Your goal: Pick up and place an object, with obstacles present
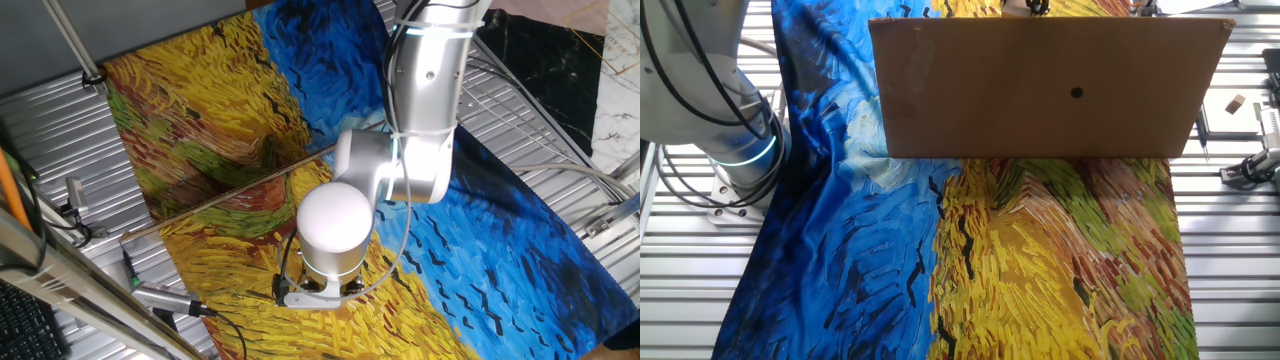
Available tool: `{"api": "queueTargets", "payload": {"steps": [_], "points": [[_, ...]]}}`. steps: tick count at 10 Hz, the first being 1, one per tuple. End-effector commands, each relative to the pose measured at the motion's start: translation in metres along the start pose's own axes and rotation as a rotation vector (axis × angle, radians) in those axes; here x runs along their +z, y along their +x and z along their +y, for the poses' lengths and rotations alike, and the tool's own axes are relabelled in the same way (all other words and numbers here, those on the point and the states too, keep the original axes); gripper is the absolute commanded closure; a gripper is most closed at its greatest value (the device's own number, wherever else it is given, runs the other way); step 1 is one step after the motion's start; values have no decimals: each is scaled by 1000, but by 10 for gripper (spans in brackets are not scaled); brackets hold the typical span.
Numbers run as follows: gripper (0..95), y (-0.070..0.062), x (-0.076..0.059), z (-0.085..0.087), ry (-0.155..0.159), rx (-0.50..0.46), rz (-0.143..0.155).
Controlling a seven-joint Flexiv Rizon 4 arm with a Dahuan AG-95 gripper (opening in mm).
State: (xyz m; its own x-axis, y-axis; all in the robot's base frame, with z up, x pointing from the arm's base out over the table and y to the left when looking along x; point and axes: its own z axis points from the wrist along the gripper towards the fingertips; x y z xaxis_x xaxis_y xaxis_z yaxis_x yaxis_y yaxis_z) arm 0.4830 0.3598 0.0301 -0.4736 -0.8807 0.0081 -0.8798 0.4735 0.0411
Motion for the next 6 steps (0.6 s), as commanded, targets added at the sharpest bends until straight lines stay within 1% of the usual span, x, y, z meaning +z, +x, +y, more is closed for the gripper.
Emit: {"api": "queueTargets", "payload": {"steps": [1,2,5,6], "points": [[380,1,-2,1,-1,2,-1],[190,1,-3,1,-1,1,0],[190,0,-4,1,0,1,0],[190,0,-6,2,-2,-1,-2]]}}
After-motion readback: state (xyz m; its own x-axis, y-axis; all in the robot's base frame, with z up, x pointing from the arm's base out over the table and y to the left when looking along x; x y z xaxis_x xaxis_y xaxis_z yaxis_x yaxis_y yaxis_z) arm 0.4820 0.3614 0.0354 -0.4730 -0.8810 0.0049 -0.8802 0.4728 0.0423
